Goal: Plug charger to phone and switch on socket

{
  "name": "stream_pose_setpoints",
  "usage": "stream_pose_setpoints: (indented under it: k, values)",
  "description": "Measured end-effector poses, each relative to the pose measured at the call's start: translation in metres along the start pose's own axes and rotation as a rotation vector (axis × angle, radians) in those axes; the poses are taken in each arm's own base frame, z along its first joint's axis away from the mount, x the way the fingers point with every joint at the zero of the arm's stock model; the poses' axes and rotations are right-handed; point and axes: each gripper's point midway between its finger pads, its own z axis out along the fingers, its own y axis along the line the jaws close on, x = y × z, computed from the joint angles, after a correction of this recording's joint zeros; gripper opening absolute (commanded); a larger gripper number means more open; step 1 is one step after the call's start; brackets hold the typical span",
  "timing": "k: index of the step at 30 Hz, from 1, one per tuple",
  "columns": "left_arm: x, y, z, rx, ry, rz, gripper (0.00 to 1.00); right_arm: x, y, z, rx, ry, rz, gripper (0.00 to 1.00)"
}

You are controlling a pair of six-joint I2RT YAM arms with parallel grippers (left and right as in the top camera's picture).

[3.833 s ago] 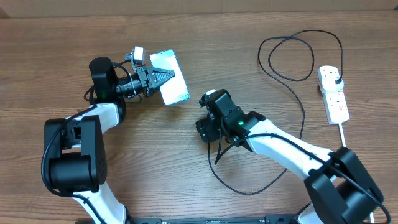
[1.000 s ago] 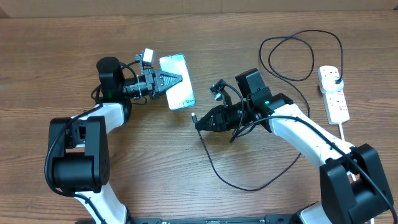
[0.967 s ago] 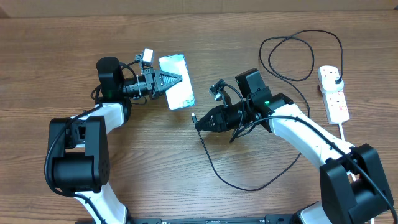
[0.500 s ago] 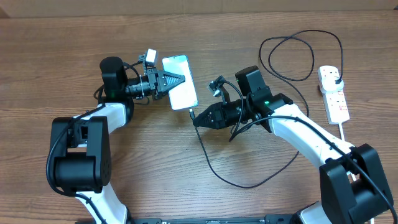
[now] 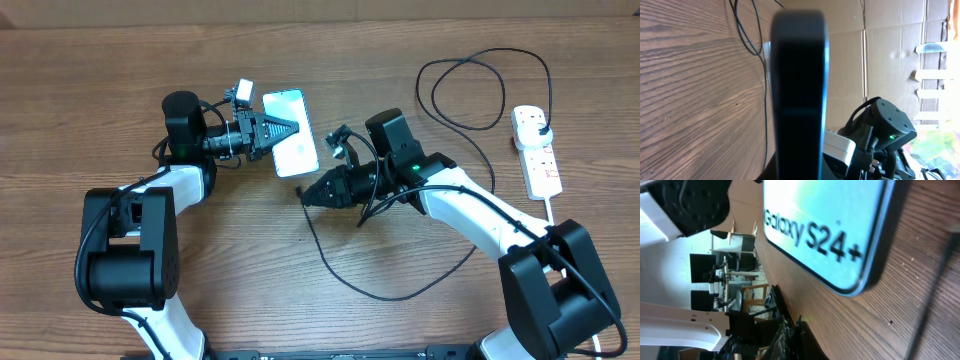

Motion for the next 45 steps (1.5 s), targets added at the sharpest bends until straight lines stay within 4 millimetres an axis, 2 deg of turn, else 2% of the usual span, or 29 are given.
stream_pose_setpoints:
  k: [7,8,10,11,15,19,23,27,31,34,36,38,43,45]
  values:
    - [0.0,0.0,0.0,0.0,0.0,0.004,0.04,-0.001,-0.001,0.0,0.008,-0.003,0.016,0.06]
    - [-0.001,0.0,-0.001,-0.001,-0.003,0.005,0.04,-0.001,-0.003,0.0,0.015,-0.007,0.017,0.18]
    - [-0.002,0.001,-0.002,-0.003,-0.01,0.015,0.04,-0.001,-0.008,0.001,0.049,-0.014,0.012,0.57]
    - [-0.004,0.001,-0.004,-0.006,-0.019,0.018,0.04,-0.001,-0.009,0.002,0.058,-0.015,0.0,0.65]
    - [-0.016,0.006,-0.014,-0.027,-0.078,0.015,0.04,0.004,-0.017,0.019,0.173,-0.013,-0.114,0.81]
    - [-0.025,0.018,-0.025,-0.064,-0.136,-0.03,0.04,0.017,-0.025,0.048,0.359,0.008,-0.286,0.87]
    - [-0.029,0.035,-0.035,-0.116,-0.182,-0.092,0.04,0.021,-0.035,0.06,0.548,0.0,-0.445,0.9]
    - [-0.029,0.054,-0.042,-0.179,-0.218,-0.148,0.04,0.01,-0.053,0.052,0.708,-0.028,-0.534,0.88]
    - [-0.031,0.066,-0.046,-0.23,-0.247,-0.155,0.04,0.005,-0.081,0.049,0.821,-0.023,-0.551,0.74]
    - [-0.032,0.07,-0.048,-0.252,-0.259,-0.141,0.04,0.003,-0.095,0.051,0.862,-0.021,-0.562,0.69]
    - [-0.033,0.071,-0.048,-0.258,-0.264,-0.129,0.04,0.0,-0.1,0.052,0.878,-0.027,-0.568,0.67]
    - [-0.033,0.072,-0.048,-0.261,-0.264,-0.119,0.04,-0.001,-0.105,0.054,0.887,-0.029,-0.572,0.6]
    - [-0.033,0.072,-0.048,-0.266,-0.265,-0.114,0.04,0.001,-0.125,0.052,0.918,-0.006,-0.544,0.54]
    - [-0.033,0.073,-0.049,-0.268,-0.266,-0.116,0.04,-0.004,-0.129,0.051,0.92,-0.016,-0.534,0.51]
